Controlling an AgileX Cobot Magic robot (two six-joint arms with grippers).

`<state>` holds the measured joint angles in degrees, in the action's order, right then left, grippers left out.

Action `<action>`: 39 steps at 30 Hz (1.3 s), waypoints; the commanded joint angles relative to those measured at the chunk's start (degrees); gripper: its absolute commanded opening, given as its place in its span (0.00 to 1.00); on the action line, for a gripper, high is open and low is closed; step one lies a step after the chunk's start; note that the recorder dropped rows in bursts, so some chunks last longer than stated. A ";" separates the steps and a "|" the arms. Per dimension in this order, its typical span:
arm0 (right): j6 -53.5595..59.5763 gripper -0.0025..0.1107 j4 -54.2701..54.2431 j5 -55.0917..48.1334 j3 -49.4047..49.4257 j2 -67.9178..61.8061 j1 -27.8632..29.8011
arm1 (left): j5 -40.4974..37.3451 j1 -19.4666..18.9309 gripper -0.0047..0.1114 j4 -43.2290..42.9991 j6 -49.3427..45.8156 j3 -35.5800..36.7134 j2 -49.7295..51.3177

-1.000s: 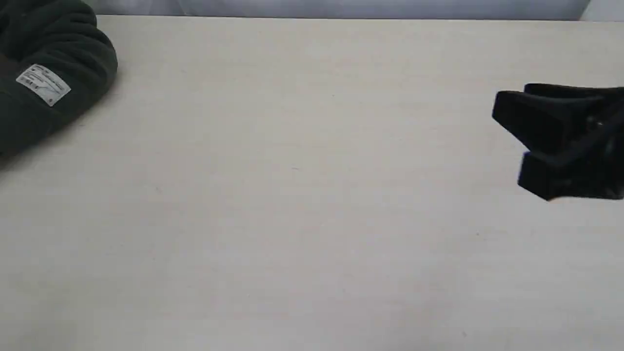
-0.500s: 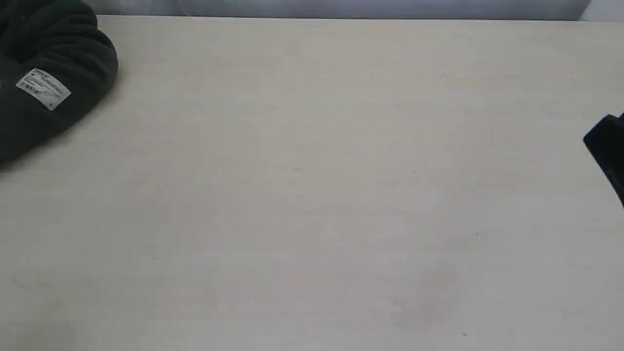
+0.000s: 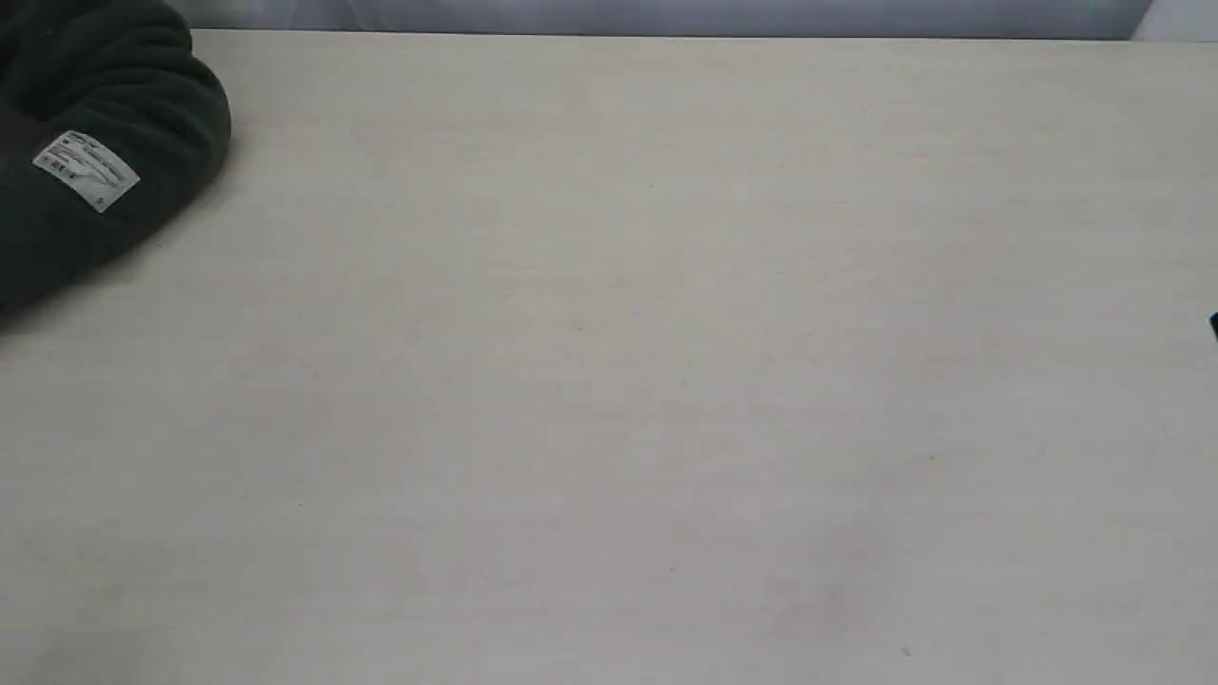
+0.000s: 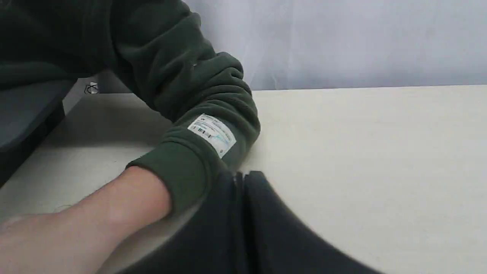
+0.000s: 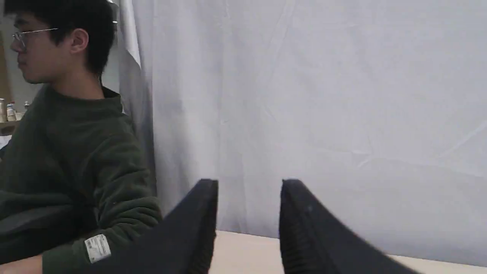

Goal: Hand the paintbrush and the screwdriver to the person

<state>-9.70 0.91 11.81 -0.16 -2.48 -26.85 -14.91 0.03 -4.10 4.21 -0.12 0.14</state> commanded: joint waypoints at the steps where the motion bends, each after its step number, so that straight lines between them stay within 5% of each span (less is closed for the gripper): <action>1: 0.01 0.29 1.68 -2.02 0.16 0.96 0.09 | 0.72 0.37 0.04 0.11 0.12 0.12 -0.14; 14: 0.01 0.29 -2.58 -17.24 0.16 0.96 0.09 | 0.72 0.37 0.04 0.11 0.12 0.12 -0.14; 39: -0.11 0.29 -6.49 -20.71 0.16 0.96 0.09 | 0.60 0.37 0.04 0.29 0.12 0.12 -0.14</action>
<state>-9.70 -5.54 -8.66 -0.16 -1.79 -26.85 -14.91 0.03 -4.10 4.21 -0.12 0.14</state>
